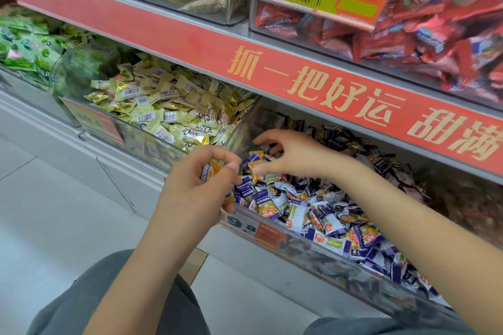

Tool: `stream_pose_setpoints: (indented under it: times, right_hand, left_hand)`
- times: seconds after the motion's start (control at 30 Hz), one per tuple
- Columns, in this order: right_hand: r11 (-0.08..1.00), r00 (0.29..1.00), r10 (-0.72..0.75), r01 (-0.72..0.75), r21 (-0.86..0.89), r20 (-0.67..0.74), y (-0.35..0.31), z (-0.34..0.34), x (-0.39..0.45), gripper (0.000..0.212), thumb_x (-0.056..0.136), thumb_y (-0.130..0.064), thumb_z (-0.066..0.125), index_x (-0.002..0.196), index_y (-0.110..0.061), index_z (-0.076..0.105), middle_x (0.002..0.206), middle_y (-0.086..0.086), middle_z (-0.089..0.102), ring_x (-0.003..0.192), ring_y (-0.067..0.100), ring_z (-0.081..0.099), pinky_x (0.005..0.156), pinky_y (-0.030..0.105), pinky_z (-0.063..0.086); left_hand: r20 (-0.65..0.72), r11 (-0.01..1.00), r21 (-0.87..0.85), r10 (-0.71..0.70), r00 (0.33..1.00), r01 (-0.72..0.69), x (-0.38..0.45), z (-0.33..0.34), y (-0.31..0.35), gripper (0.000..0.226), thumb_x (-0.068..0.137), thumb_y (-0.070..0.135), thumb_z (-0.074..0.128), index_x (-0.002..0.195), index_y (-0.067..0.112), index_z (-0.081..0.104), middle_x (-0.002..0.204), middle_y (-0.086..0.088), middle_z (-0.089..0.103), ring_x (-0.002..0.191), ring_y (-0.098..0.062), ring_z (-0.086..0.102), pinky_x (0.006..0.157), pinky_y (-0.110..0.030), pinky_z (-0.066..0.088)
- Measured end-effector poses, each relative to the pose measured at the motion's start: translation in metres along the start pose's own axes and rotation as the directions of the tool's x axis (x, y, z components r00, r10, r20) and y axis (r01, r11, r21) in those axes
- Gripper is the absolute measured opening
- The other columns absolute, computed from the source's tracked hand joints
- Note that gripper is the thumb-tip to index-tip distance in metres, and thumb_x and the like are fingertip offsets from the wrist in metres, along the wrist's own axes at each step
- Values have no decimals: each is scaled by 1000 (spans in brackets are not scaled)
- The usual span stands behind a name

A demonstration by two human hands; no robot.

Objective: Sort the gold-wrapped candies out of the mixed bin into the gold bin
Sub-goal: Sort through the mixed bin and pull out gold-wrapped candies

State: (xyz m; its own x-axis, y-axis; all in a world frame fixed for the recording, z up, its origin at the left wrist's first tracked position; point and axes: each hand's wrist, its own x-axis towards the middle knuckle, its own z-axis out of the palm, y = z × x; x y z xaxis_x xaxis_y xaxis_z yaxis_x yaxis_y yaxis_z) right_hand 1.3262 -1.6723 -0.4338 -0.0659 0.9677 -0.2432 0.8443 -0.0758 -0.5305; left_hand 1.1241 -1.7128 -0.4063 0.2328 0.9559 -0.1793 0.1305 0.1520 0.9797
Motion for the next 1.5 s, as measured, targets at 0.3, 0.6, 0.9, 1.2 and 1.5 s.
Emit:
stream_pose_setpoints:
  times: [0.3, 0.6, 0.9, 1.2, 1.5]
  right_hand:
    - [996, 997, -59, 62, 62, -53, -7, -3, -2, 18, 80, -22, 76, 97, -18, 69, 78, -15, 67, 71, -2, 62, 68, 28, 47]
    - [778, 995, 92, -41, 627, -49, -14, -11, -38, 15, 82, -6, 70, 94, -12, 63, 84, 2, 66, 67, 5, 66, 59, 24, 58]
    - [755, 951, 268, -106, 648, -157, -18, -12, -52, 23, 75, -25, 77, 93, -24, 62, 102, 2, 66, 61, 0, 60, 59, 18, 47]
    - [769, 968, -80, 211, 603, -236, -67, 13, -84, 13, 73, -17, 79, 84, -17, 72, 81, 0, 72, 73, 13, 66, 65, 27, 55]
    - [942, 978, -169, 196, 272, -119, -64, 21, -88, 46, 75, -57, 62, 119, -52, 53, 123, -27, 46, 112, -11, 36, 86, 10, 34]
  left_hand:
    - [47, 1000, -21, -8, 999, 9, 3, -2, -1, 14, 89, 10, 58, 85, 21, 66, 75, -9, 67, 42, -11, 51, 34, -16, 30]
    - [57, 899, 321, 295, 954, -298, 2, 7, -9, 8, 85, 25, 65, 88, 32, 61, 55, 4, 55, 53, -27, 58, 51, -36, 47]
    - [120, 960, 232, 134, 984, -159, -1, 13, -8, 14, 89, 41, 55, 95, 30, 61, 66, 6, 59, 44, -7, 55, 43, -17, 39]
    - [467, 888, -285, -199, 862, 360, -3, 10, 7, 55, 94, 51, 33, 101, 6, 65, 76, -14, 65, 57, -22, 59, 42, -24, 46]
    - [276, 995, -23, -86, 957, 96, -3, -13, -1, 35, 91, 41, 50, 75, 11, 55, 51, 2, 50, 38, -8, 42, 36, -14, 29]
